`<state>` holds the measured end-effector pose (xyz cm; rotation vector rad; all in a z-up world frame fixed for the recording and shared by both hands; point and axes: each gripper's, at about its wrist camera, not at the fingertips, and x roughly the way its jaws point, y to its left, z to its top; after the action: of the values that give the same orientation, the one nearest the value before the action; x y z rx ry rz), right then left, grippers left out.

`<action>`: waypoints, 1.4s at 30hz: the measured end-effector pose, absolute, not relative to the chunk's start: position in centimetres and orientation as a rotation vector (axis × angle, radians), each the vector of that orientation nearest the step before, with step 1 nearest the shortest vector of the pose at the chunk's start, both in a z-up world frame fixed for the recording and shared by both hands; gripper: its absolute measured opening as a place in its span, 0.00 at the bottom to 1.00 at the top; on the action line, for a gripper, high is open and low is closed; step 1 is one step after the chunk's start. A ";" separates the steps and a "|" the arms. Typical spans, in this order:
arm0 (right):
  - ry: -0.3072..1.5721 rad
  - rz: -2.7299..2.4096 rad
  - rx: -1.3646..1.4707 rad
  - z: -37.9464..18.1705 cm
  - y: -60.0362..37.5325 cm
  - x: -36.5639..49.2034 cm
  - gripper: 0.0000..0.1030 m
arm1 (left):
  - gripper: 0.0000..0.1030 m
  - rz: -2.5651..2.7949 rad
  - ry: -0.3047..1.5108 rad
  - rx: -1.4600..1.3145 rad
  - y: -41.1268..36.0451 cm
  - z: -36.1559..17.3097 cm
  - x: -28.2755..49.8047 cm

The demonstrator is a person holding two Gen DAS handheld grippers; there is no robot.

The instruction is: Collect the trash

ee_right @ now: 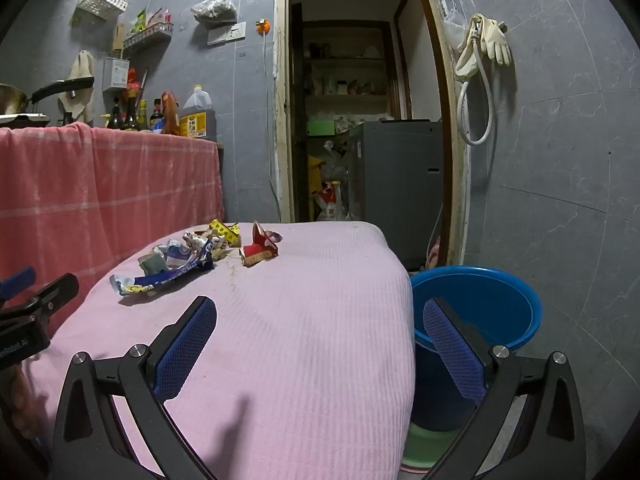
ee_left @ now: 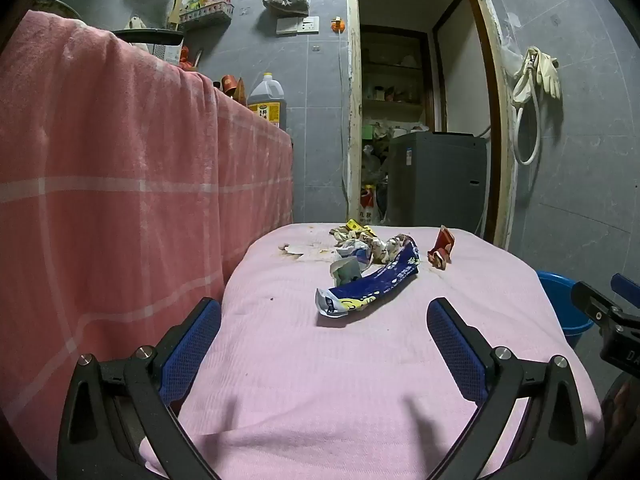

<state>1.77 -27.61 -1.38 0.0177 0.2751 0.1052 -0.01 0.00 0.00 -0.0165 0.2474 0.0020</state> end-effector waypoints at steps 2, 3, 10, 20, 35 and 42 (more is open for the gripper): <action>0.273 0.105 0.018 -1.4 -27.6 1.8 1.00 | 0.98 0.002 0.250 -0.017 0.0 0.0 0.0; 0.274 0.105 0.018 -1.4 -27.6 1.8 1.00 | 0.98 0.003 0.249 -0.017 0.0 0.0 -0.1; 0.275 0.105 0.019 -1.4 -27.7 1.8 1.00 | 0.98 0.002 0.259 -0.023 0.0 0.0 0.0; 0.275 0.106 0.021 -1.4 -27.6 1.8 1.00 | 0.98 0.002 0.261 -0.024 0.0 0.0 0.0; 0.276 0.106 0.022 -1.4 -27.7 1.8 1.00 | 0.98 0.002 0.261 -0.024 0.0 0.0 0.0; 0.276 0.106 0.023 -1.4 -27.7 1.8 1.00 | 0.98 0.002 0.261 -0.024 0.0 0.0 0.0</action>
<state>1.81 -27.69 -1.40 0.0229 0.2761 0.1057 -0.01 0.02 0.02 -0.0242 0.2612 0.0019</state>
